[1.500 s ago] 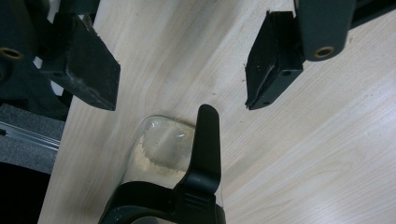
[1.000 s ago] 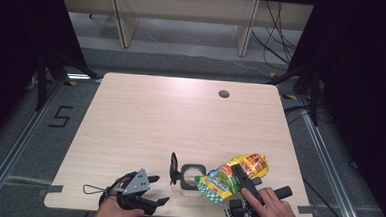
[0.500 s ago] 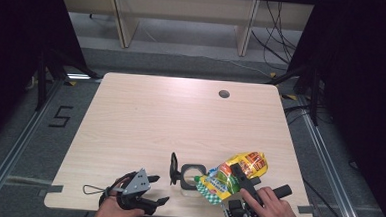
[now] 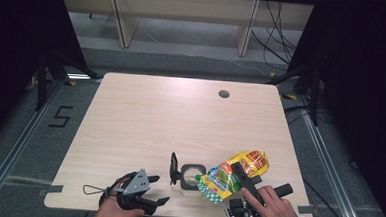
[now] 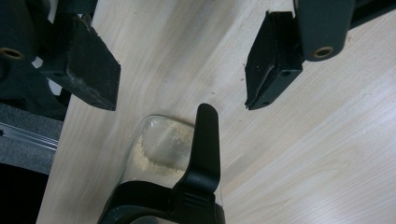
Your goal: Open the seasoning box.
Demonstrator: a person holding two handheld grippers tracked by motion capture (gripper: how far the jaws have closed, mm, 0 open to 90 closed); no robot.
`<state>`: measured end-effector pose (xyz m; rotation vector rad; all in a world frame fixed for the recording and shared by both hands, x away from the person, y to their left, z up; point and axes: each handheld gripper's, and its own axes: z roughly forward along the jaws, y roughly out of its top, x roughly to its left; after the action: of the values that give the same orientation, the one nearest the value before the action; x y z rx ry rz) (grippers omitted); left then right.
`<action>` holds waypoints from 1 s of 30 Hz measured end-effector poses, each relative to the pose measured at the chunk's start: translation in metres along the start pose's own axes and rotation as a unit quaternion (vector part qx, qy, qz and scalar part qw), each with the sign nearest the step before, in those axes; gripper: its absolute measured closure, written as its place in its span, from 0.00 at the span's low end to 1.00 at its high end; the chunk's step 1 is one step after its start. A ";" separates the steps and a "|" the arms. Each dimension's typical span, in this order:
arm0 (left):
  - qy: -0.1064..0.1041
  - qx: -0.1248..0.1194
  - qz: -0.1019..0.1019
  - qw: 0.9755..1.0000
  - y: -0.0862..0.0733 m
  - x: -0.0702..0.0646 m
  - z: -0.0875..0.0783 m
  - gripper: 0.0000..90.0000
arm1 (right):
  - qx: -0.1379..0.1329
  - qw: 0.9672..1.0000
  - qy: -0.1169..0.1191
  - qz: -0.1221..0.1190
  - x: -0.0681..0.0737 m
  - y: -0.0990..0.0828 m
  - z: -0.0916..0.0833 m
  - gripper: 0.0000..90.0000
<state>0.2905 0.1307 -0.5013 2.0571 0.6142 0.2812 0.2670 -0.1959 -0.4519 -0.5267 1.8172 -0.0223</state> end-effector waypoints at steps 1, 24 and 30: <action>0.000 0.000 -0.001 1.000 0.000 0.000 0.000 0.29 | -0.001 1.000 -0.009 -0.008 -0.001 0.000 0.000 0.47; -0.008 0.010 -0.004 1.000 0.000 0.000 0.000 0.26 | 0.001 1.000 -0.007 -0.008 0.002 0.000 0.000 0.47; -0.003 0.009 -0.006 1.000 0.000 0.000 0.000 0.25 | -0.002 1.000 -0.010 -0.019 0.001 -0.001 0.000 0.47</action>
<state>0.2908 0.1306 -0.5009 2.0700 0.6261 0.2634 0.2671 -0.1974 -0.4521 -0.5619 1.7870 -0.0397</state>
